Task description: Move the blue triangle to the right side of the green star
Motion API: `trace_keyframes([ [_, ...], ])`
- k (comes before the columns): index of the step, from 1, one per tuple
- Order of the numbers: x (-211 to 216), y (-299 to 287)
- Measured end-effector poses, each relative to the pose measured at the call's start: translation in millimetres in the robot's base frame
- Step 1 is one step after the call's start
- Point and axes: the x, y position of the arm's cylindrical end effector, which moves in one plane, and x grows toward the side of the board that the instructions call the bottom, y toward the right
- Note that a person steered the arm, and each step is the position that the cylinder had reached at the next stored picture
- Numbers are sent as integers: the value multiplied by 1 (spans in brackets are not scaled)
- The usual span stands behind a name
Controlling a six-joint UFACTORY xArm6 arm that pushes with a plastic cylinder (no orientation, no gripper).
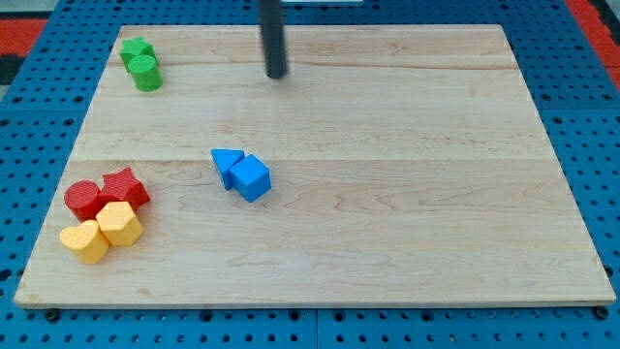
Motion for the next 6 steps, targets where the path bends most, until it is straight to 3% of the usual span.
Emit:
trace_keyframes([
  [1, 73, 37],
  [3, 134, 22],
  [4, 156, -6],
  [6, 154, -135],
])
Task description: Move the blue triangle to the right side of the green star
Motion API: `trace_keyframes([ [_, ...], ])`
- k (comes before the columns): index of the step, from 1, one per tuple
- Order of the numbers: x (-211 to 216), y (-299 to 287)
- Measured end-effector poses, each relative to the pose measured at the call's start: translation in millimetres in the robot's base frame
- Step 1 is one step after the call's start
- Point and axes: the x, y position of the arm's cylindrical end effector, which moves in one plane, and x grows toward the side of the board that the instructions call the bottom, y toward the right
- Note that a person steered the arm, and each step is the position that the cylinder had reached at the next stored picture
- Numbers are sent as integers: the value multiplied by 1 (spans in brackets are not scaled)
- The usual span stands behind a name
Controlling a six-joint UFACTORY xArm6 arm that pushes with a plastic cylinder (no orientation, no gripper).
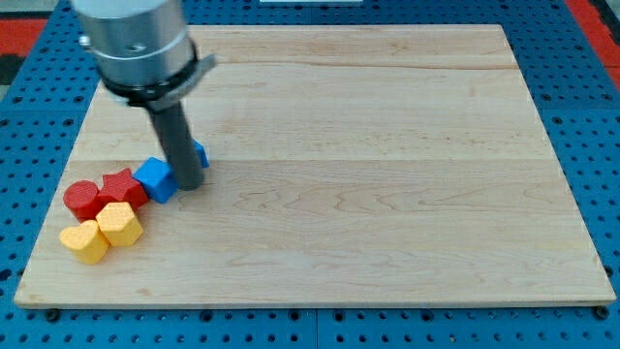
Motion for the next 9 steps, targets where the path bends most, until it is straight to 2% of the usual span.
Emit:
trace_keyframes([
  [2, -2, -11],
  [3, -30, -11],
  [4, -44, 0],
  [6, -50, 60],
  [8, -133, 24],
  [9, -166, 23],
])
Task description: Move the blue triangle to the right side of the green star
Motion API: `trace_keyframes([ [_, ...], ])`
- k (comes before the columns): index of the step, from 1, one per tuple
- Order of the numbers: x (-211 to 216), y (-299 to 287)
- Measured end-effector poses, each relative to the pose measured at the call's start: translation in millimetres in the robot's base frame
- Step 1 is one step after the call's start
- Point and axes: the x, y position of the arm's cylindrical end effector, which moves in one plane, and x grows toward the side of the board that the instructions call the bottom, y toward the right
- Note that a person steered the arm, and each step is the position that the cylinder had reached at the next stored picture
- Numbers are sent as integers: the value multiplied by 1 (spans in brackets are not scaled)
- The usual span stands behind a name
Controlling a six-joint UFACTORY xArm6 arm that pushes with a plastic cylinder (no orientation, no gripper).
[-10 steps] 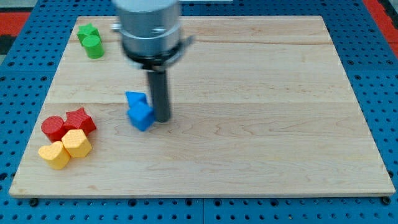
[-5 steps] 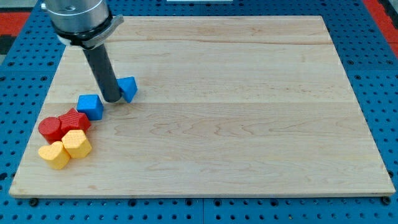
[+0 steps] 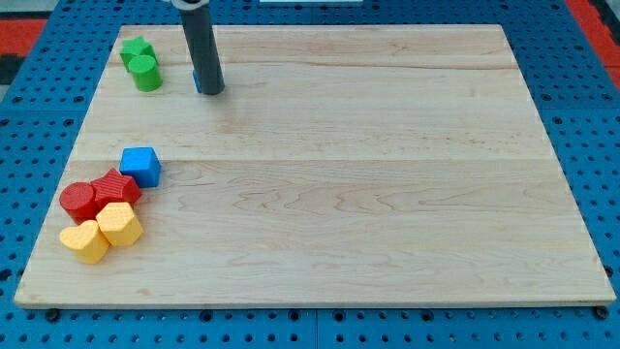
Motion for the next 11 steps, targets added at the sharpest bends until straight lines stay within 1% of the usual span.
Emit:
trace_keyframes([
  [1, -29, 0],
  [3, -101, 0],
  [4, -119, -3],
  [5, -118, 15],
  [6, -94, 67],
  [7, -85, 52],
  [9, -85, -41],
  [10, -81, -47],
  [11, -46, 18],
])
